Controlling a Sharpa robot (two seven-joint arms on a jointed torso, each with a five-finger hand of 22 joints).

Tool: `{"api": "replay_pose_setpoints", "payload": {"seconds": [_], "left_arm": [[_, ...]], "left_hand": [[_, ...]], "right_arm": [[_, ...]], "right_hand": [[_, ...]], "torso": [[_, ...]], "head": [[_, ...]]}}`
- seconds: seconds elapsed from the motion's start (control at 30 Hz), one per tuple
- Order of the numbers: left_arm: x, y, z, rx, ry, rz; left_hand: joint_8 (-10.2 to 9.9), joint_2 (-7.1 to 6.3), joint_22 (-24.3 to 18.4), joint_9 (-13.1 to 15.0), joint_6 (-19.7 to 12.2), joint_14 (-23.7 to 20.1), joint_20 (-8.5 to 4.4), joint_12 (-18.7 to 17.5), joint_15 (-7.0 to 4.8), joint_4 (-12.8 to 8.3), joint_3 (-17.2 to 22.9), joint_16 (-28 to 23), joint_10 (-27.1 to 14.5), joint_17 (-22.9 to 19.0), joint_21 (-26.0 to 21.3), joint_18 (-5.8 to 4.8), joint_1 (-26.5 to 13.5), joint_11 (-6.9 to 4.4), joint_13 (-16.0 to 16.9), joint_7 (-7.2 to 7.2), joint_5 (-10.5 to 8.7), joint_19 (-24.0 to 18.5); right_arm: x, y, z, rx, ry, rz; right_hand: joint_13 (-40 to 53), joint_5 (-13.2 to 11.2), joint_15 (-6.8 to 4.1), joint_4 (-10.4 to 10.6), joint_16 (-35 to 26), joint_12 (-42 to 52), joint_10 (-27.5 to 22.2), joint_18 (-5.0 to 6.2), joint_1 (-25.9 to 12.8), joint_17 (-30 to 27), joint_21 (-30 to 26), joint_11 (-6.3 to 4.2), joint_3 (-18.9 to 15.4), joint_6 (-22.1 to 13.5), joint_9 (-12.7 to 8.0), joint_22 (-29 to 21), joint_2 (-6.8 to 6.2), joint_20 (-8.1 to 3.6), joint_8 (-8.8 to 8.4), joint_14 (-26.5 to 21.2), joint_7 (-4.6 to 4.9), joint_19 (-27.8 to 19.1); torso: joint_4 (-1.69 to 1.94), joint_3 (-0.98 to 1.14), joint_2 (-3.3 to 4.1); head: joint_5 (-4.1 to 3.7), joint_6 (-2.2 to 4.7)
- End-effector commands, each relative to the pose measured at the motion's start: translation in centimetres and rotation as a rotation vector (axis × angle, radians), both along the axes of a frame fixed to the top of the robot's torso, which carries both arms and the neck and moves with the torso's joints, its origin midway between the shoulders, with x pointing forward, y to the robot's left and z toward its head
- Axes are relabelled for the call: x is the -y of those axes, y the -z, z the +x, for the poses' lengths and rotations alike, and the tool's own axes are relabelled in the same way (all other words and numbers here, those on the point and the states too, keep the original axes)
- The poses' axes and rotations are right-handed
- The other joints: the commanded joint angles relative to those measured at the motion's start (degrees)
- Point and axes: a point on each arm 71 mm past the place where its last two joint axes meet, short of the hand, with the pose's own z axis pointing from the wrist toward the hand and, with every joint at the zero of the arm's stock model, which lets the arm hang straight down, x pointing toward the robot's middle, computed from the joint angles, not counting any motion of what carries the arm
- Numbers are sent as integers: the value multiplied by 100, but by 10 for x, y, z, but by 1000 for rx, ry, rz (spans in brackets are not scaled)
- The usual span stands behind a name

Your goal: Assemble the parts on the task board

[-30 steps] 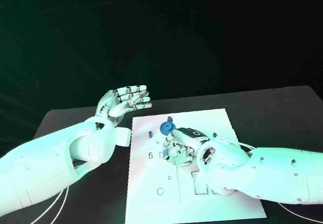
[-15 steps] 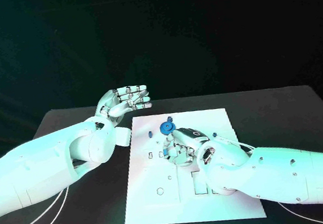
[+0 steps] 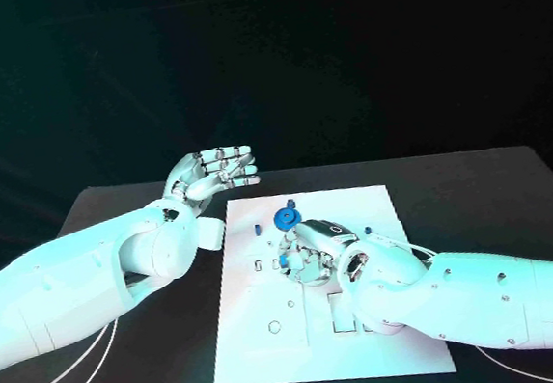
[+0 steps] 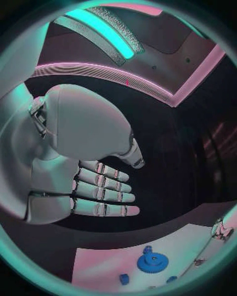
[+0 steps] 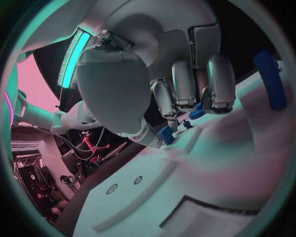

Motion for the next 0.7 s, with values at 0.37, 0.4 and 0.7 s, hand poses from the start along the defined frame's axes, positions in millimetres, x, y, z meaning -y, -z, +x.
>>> {"api": "replay_pose_setpoints", "payload": {"seconds": [0.37,0.4,0.7], "left_arm": [[-1,3,2,-20,24,48],[-2,3,2,-24,25,67],[-8,15,4,-103,109,299]], "left_hand": [[38,-55,16,-12,-68,154,-13,-16,-52,48,2,96,35,107,115,78,-205,-3,13,370,-31,59],[73,-84,65,-1,-33,369,-66,74,-116,84,-35,276,186,207,233,86,-295,-42,51,356,-34,211],[1765,-124,1738,850,44,2124,-786,2471,-803,515,-477,5420,725,4033,3102,50,-943,-640,1469,-137,-36,1396]], "right_arm": [[9,-11,-2,82,8,86],[12,-14,-1,90,9,98],[43,-47,1,83,-35,237]], "right_hand": [[-51,-270,194,652,-10,-290,-352,23,625,1182,-180,152,-1957,-553,-352,1018,234,177,-389,522,200,144],[-100,-279,199,815,-16,-321,-392,30,796,1165,-214,189,-2131,-534,-381,1001,204,189,-399,518,186,127],[-273,-207,258,814,-62,-442,-549,86,1014,1029,-442,256,-2331,-1111,-654,866,251,238,-631,482,264,-6]], "torso": [[-2,8,-18],[-4,8,-20],[-14,17,-75]], "head": [[4,33],[6,38],[29,47]]}}
